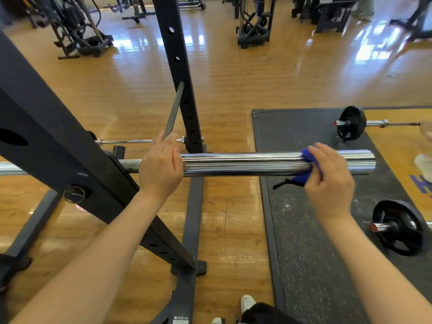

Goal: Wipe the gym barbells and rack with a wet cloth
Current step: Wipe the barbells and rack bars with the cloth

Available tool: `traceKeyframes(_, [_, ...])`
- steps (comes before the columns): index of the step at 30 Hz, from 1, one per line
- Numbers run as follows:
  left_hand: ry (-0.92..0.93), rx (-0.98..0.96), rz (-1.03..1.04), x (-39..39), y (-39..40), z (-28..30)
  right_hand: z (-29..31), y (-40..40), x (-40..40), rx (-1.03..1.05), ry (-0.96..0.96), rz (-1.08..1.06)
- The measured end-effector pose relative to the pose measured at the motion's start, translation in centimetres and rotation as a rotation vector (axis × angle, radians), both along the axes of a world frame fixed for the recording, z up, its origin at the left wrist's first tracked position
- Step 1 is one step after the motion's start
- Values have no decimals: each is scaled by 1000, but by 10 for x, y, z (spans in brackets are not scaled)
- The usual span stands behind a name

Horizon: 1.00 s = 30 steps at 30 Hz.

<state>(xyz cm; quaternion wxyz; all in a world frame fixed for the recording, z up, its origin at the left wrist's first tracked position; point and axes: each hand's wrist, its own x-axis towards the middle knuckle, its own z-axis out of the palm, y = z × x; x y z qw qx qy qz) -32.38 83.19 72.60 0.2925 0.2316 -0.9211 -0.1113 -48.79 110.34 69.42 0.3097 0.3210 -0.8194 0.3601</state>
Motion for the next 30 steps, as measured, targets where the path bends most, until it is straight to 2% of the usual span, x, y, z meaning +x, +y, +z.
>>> traceKeyframes(4, [7, 3, 15, -1, 1, 0, -1, 29, -19, -40, -100, -154])
traceKeyframes(10, [29, -11, 32, -2, 2, -2, 2, 9, -10, -160, -196, -251])
traceKeyframes(16, [5, -20, 46, -3, 2, -1, -3, -27, 32, -96, -50, -64])
traceKeyframes(20, [-51, -35, 33, -1, 2, 1, -5, -51, 55, -68, -25, 47])
traceKeyframes(27, [-124, -271, -55, 22, 1, -12, -6, -48, 51, -63, -13, 96])
traceKeyframes(30, [-129, -301, -26, 25, 1, -21, -6, -54, 55, -108, -28, 59])
